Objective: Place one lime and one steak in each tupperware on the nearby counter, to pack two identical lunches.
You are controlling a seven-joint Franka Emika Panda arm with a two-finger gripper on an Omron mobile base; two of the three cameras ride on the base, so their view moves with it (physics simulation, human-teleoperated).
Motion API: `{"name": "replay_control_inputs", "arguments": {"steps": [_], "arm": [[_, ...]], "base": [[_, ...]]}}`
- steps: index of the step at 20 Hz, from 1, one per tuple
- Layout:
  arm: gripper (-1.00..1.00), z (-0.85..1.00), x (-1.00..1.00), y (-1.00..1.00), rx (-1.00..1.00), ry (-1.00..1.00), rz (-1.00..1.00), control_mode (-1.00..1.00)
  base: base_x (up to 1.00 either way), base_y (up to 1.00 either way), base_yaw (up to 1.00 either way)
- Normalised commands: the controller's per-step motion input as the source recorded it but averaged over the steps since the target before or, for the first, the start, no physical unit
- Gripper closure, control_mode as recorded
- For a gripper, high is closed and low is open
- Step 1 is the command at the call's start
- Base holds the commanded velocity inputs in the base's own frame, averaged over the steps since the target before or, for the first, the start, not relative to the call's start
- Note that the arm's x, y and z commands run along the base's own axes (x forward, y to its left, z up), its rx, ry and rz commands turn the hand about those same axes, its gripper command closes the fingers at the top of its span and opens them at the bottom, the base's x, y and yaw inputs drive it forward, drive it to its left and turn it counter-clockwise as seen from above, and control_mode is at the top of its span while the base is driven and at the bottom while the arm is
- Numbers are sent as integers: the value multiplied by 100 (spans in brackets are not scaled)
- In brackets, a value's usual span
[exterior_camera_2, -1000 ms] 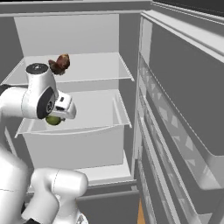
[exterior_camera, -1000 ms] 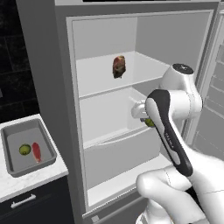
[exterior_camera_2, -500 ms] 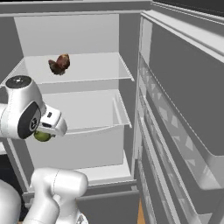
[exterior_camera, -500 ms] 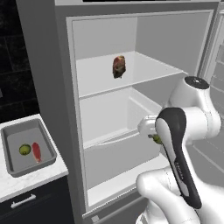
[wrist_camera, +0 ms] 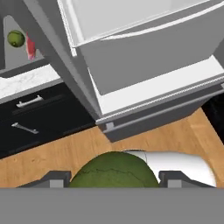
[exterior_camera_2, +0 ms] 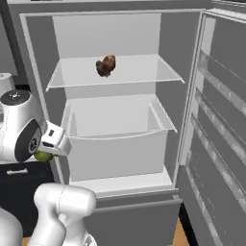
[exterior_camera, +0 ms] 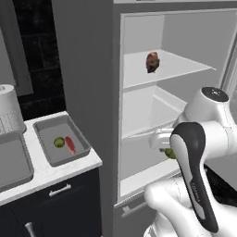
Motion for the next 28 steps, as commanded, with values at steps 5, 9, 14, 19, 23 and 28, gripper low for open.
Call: {"name": "replay_control_inputs", "arguments": {"steps": [5,9,14,19,23,28], "arm": [[100,0,0,0,0,0,0,100],[100,0,0,0,0,0,0,100],[100,0,0,0,0,0,0,100],[100,0,9,8,0,1,0,-100],[100,-39,75,46,0,11,0,-100],[100,-90,100,47,-3,6,0,-100]], "base": [[0,100,14],[14,100,15],[52,95,7],[44,43,0],[0,0,0],[0,0,0]]}}
